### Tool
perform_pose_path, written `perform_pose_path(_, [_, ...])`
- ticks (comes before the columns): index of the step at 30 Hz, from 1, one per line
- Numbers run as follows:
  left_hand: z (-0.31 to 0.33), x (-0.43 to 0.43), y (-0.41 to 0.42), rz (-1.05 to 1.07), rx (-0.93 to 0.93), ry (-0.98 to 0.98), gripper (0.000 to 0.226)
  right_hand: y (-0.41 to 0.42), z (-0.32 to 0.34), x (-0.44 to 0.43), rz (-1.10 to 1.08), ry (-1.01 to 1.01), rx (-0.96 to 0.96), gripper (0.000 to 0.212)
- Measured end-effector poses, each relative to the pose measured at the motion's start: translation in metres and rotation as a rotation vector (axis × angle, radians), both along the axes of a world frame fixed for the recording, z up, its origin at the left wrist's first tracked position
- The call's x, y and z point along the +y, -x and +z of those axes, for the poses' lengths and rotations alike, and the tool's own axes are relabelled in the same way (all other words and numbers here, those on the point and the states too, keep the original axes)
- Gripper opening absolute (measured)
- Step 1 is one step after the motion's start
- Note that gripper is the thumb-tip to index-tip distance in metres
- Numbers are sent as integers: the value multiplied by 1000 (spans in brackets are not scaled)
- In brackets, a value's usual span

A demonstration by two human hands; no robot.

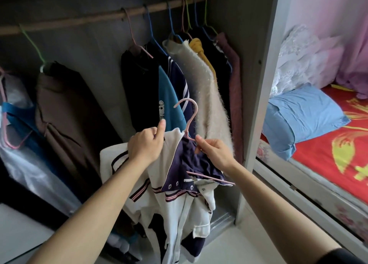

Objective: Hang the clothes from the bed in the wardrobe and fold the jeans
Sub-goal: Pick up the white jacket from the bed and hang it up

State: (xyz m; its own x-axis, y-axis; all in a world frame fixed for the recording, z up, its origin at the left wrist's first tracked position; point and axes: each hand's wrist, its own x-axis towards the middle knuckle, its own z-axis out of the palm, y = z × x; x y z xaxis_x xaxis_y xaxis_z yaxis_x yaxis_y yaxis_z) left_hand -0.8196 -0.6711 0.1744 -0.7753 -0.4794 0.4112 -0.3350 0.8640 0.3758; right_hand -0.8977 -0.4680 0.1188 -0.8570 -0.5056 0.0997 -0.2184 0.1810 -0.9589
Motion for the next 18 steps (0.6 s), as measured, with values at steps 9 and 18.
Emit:
perform_pose_path(9, [14, -11, 5, 240, 194, 35, 59, -24, -26, -4, -454, 20, 1064, 24])
perform_pose_path(18, [39, -19, -4, 213, 380, -17, 55, -21, -70, -31, -398, -334, 334, 48])
